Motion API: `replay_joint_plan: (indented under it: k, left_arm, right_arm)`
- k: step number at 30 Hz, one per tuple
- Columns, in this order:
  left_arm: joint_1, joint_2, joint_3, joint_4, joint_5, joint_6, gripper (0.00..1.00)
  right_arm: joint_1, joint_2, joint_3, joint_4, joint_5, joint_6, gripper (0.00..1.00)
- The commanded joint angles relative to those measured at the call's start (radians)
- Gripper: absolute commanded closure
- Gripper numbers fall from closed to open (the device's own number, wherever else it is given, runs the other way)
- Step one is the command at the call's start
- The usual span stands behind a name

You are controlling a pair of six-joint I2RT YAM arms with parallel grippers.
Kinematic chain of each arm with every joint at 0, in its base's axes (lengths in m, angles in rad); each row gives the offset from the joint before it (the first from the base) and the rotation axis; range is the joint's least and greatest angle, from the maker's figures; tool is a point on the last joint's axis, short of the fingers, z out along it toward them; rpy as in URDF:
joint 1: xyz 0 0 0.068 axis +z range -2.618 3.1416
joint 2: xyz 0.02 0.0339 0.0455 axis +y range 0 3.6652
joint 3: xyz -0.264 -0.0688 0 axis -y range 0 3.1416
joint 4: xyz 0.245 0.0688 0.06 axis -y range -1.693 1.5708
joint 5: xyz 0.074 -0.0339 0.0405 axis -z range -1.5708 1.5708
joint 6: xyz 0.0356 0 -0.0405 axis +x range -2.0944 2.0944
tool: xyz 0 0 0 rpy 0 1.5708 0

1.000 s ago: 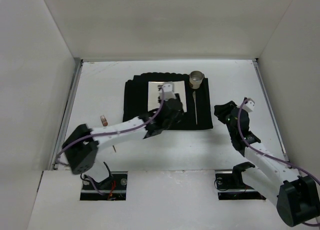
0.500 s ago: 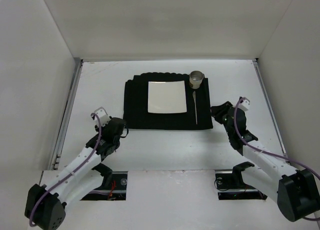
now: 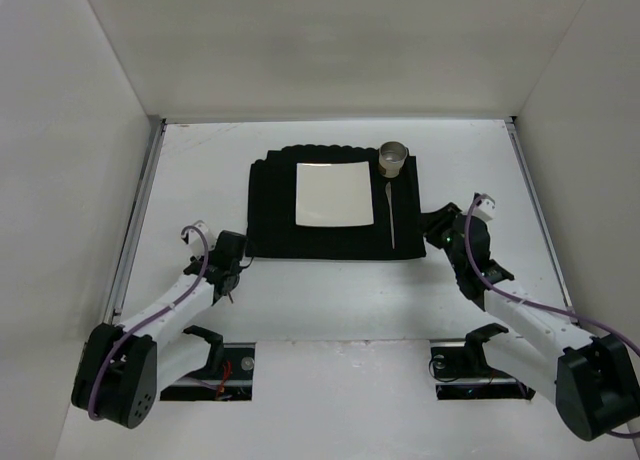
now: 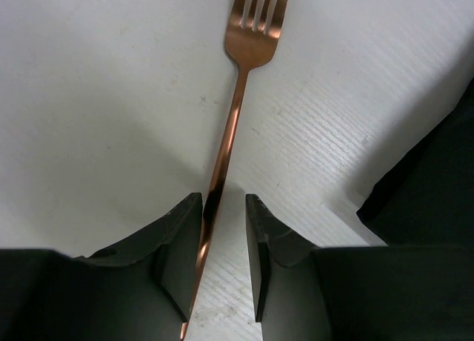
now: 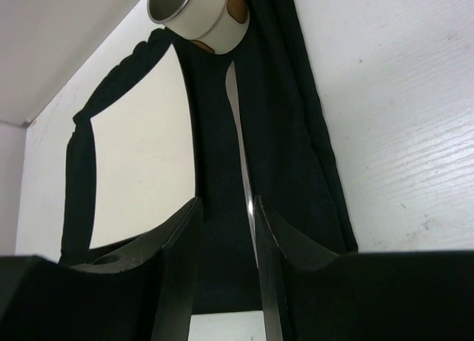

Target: Set the dinner table for one person

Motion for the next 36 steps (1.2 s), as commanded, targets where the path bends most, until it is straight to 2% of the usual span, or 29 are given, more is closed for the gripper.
replay_joint_plan:
  k: [1, 9, 12, 14, 17, 20, 24, 29, 31, 36]
  left_arm:
    - [0.018, 0.001, -0.008, 0.035, 0.019, -0.005, 0.74]
    - [0.058, 0.021, -0.028, 0.050, 0.083, -0.007, 0.82]
    - [0.076, 0.020, -0.036, 0.055, 0.098, -0.002, 0.90]
    - [0.088, -0.026, -0.029, 0.038, 0.100, 0.010, 0.95]
    - [0.066, -0.176, 0.007, 0.023, 0.063, 0.084, 0.96]
    - [0.020, -0.219, 0.124, -0.014, 0.054, 0.176, 0.97]
    - [-0.134, -0.085, 0.293, 0.016, 0.040, 0.329, 0.97]
    - [-0.252, 0.170, 0.473, 0.108, 0.037, 0.525, 0.96]
    - [-0.251, 0.277, 0.527, 0.150, 0.046, 0.576, 0.96]
    - [-0.200, 0.483, 0.607, 0.185, 0.123, 0.595, 0.96]
  right_arm:
    - [0.016, 0.004, 0.032, 0.069, -0.006, -0.016, 0.60]
    - [0.010, -0.007, 0.026, 0.064, -0.021, -0.013, 0.59]
    - [0.005, -0.035, 0.020, 0.059, -0.015, -0.016, 0.59]
    - [-0.004, -0.038, 0.016, 0.058, -0.011, -0.013, 0.59]
    - [-0.003, -0.039, 0.019, 0.058, -0.011, -0.016, 0.59]
    - [-0.003, -0.009, 0.020, 0.067, -0.012, -0.012, 0.59]
    - [0.005, 0.005, 0.032, 0.069, -0.014, -0.018, 0.59]
    - [0.008, 0.008, 0.028, 0.076, -0.017, -0.018, 0.59]
    - [0.016, -0.005, 0.026, 0.078, -0.005, -0.022, 0.58]
    - [0.017, -0.007, 0.025, 0.078, -0.005, -0.024, 0.57]
